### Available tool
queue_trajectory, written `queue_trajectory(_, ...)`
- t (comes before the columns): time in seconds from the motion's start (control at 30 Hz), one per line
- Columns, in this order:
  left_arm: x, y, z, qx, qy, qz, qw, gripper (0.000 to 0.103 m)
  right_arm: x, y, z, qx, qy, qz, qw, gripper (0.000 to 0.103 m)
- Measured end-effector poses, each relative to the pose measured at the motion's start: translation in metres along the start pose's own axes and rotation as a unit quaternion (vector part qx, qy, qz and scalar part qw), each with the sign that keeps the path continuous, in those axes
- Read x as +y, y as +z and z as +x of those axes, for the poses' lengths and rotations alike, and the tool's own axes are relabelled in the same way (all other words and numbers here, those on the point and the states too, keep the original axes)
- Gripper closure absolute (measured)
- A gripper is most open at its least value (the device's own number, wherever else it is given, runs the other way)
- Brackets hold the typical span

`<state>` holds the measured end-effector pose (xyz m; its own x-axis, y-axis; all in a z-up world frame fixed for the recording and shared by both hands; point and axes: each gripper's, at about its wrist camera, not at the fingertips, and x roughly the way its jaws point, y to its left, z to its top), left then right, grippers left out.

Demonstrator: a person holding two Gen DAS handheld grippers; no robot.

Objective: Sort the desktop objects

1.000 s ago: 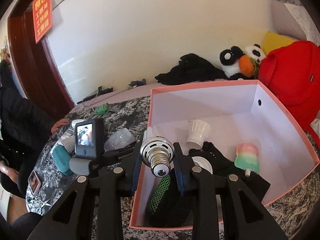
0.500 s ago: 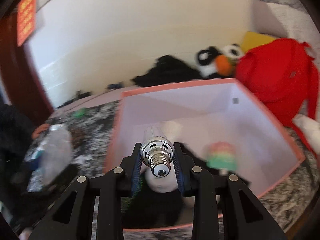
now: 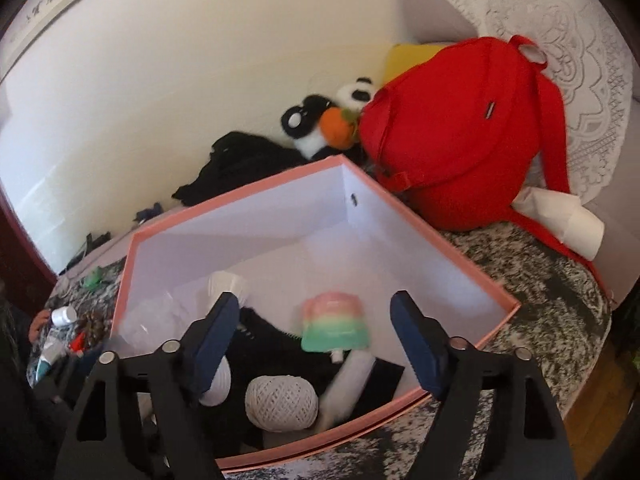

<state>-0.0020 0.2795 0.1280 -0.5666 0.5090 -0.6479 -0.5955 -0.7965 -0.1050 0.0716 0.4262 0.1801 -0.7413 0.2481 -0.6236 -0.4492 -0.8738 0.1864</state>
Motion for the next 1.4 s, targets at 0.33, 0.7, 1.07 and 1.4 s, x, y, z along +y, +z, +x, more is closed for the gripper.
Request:
queue_trajectory(0.33,0.031,-0.003,-0.043,-0.026,-0.037,-0.051,0.9977,0.001,0.012,0.005,-0.017,-0.025,0.037,0.020,0.999,0.012)
queue_trajectory(0.7,0.053,-0.037,-0.089,-0.048,-0.024,-0.031,0.9981,0.001,0.036,-0.004,-0.022,-0.029,0.058,0.003,0.998,0.011)
queue_trajectory(1.07,0.177,-0.163,-0.150,0.021,0.102,-0.122,0.9870,0.001,0.138,-0.033,-0.041,-0.031,0.249,-0.092,0.964,0.012)
queue_trajectory(1.4,0.248,-0.195,-0.200,-0.006,0.104,-0.203,0.9736,0.001,0.235,-0.087,0.033,0.073,0.232,-0.135,0.960,0.012)
